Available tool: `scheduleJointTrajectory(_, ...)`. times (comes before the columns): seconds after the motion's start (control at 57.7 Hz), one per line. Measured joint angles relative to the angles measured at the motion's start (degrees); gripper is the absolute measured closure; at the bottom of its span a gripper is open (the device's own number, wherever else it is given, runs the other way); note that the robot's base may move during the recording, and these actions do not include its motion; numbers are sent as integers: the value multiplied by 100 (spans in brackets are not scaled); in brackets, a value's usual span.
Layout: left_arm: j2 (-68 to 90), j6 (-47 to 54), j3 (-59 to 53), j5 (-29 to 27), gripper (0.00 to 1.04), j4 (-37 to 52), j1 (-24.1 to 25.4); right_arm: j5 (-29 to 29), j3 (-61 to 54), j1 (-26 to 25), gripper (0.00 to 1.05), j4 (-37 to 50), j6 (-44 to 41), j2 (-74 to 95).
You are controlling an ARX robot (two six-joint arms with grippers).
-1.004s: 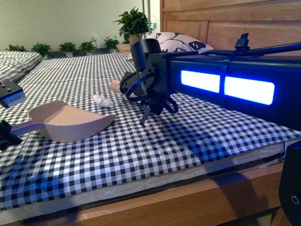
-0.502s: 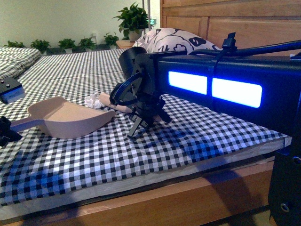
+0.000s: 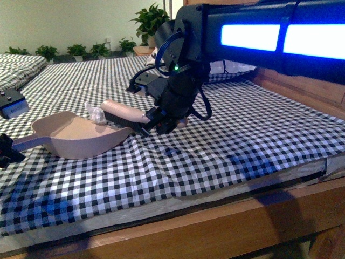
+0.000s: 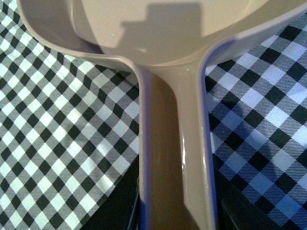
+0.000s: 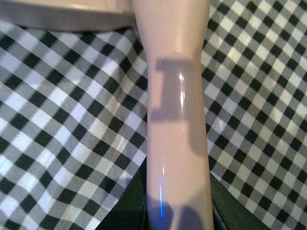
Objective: Clean up trash
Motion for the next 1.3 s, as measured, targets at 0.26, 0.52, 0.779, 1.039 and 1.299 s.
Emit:
scheduleJointTrajectory(0.26, 0, 0, 0, -4, 78, 0, 0, 120, -1617, -315, 86, 964, -46, -1257)
scheduleJointTrajectory(0.52, 0, 0, 0, -2, 78, 0, 2, 1394, -1749, -251, 86, 1847, -402, -896)
scheduleJointTrajectory(0.779, 2, 0, 0, 0, 78, 0, 2, 1884, -614, 107, 86, 1353, -459, 389)
scheduleJointTrajectory(1.039, 2, 0, 0, -2, 78, 0, 2, 2295, 212, 321, 86, 1484, -343, 852)
scheduleJointTrajectory(1.299, 2, 0, 0, -2, 78, 0, 2, 2052, 396, 533, 86, 1526, -330, 1115)
